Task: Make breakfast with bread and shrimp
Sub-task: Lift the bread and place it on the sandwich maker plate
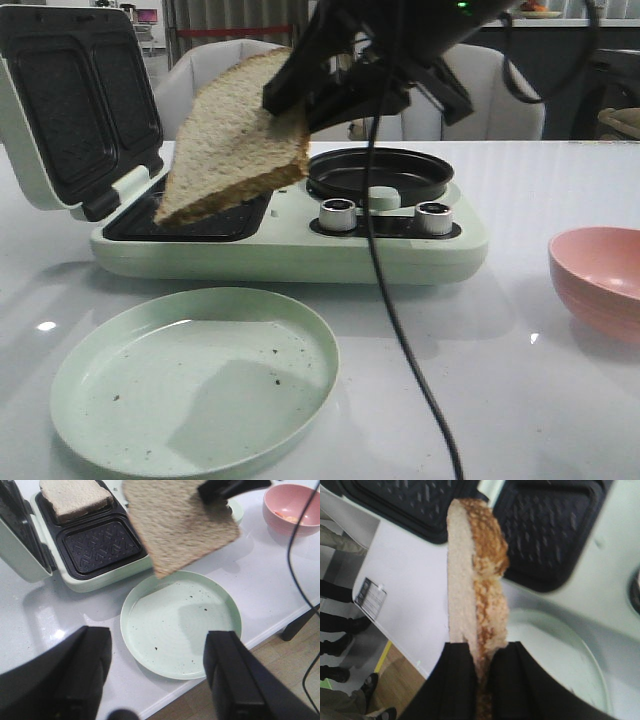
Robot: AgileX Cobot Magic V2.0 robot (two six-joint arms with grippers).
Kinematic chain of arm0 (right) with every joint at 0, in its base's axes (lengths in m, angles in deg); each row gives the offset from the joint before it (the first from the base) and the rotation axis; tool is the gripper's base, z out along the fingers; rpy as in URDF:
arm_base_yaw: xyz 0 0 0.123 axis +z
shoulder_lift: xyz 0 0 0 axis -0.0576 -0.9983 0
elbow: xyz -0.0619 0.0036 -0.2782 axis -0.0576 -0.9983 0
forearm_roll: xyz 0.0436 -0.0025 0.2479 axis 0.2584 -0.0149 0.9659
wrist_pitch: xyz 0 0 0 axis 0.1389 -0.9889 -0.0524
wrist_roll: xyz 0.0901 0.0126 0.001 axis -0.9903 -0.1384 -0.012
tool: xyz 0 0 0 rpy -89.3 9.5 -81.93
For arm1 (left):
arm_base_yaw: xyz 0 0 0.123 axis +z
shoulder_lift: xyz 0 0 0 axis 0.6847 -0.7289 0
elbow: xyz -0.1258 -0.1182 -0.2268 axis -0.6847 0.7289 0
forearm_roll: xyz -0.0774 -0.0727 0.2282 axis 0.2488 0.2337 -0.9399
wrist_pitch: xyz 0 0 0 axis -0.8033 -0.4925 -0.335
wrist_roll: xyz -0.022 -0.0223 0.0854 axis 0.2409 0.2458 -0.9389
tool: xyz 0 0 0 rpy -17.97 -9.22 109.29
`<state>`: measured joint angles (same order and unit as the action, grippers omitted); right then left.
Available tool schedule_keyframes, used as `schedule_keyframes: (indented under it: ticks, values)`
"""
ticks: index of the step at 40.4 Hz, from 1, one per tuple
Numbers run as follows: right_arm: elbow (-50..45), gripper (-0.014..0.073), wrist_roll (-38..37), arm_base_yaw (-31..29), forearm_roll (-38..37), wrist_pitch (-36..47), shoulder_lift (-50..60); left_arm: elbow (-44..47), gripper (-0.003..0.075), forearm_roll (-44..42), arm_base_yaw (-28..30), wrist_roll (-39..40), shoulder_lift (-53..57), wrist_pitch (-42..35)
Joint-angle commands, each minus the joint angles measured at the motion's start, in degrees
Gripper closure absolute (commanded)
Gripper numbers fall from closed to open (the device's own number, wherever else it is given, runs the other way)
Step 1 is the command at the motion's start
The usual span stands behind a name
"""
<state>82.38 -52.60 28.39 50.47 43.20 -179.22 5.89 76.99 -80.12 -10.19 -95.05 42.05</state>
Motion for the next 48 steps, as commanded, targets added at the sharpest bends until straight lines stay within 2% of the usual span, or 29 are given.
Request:
schedule_keyframes:
  ticks: [1, 11, 22, 25, 33, 35, 38, 44, 48]
  values:
    - [6.2, 0.0559, 2.5, 0.3, 5.2, 1.5, -1.4, -1.5, 0.0267, 0.4, -0.4, 0.2, 0.0, -4.4]
    - [19.6, 0.0559, 2.5, 0.3, 8.1, 1.1, -12.9, -1.5, 0.0267, 0.4, -0.4, 0.2, 0.0, -4.4]
    - [29.3, 0.0552, 2.5, 0.3, 8.2, -0.3, -23.3, -1.5, 0.0267, 0.4, -0.4, 0.2, 0.0, -4.4]
    - [30.3, 0.0500, 2.5, 0.3, 8.1, -0.3, -24.6, -1.5, 0.0267, 0.4, -0.4, 0.2, 0.0, -4.4]
    - [30.4, 0.0160, 2.5, -0.1, 6.9, 0.6, -25.8, -1.5, 0.0267, 0.4, -0.4, 0.2, 0.0, -4.4]
    - [30.4, 0.0104, 2.5, -0.2, 6.9, 0.7, -25.8, -1.5, 0.0267, 0.4, -0.4, 0.2, 0.0, -4.4]
    - [30.4, 0.0070, 2.5, -0.5, 7.0, 0.2, -25.6, -1.5, 0.0267, 0.4, -0.4, 0.2, 0.0, -4.4]
    - [30.4, 0.0078, 2.5, -2.1, 6.5, -2.7, -25.1, -1.5, 0.0267, 0.4, -0.4, 0.2, 0.0, -4.4]
    - [30.4, 0.0078, 2.5, -3.1, 3.6, -5.6, -23.4, -1.5, 0.0267, 0.4, -0.4, 0.2, 0.0, -4.4]
